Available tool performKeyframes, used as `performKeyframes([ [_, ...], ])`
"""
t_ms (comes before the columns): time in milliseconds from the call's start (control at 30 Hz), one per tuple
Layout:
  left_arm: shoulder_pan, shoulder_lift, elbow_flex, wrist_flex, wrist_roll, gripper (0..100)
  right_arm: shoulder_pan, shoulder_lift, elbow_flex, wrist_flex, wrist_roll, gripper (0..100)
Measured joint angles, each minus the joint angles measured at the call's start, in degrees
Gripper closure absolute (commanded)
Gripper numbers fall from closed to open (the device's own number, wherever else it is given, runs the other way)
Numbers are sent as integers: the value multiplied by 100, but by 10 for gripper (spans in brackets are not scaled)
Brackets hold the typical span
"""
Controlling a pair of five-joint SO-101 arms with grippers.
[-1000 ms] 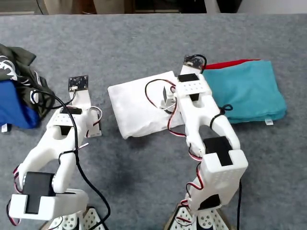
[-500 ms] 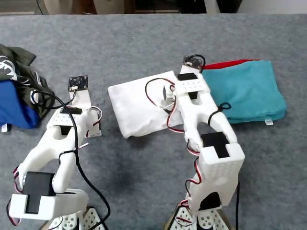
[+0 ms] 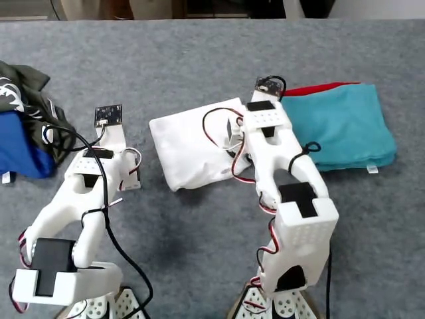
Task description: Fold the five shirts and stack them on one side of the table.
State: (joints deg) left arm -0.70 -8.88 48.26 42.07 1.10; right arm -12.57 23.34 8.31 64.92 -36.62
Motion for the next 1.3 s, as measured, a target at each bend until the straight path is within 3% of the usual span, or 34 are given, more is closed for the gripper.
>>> performKeyframes([
  [133, 0, 0, 0, 0, 0, 981, -9, -35, -387, 404, 88, 997],
  [533, 0, 0, 0, 0, 0, 981, 229, -484, -1793, 993, 1327, 997],
  [767, 0, 0, 0, 0, 0, 981, 1055, -484, -2365, 1723, 1969, 997],
  [1100, 0, 0, 0, 0, 0, 981, 2453, -484, -2760, 1785, 2927, 997],
  [1300, 0, 0, 0, 0, 0, 981, 3130, -484, -2787, 1635, 3112, 997],
])
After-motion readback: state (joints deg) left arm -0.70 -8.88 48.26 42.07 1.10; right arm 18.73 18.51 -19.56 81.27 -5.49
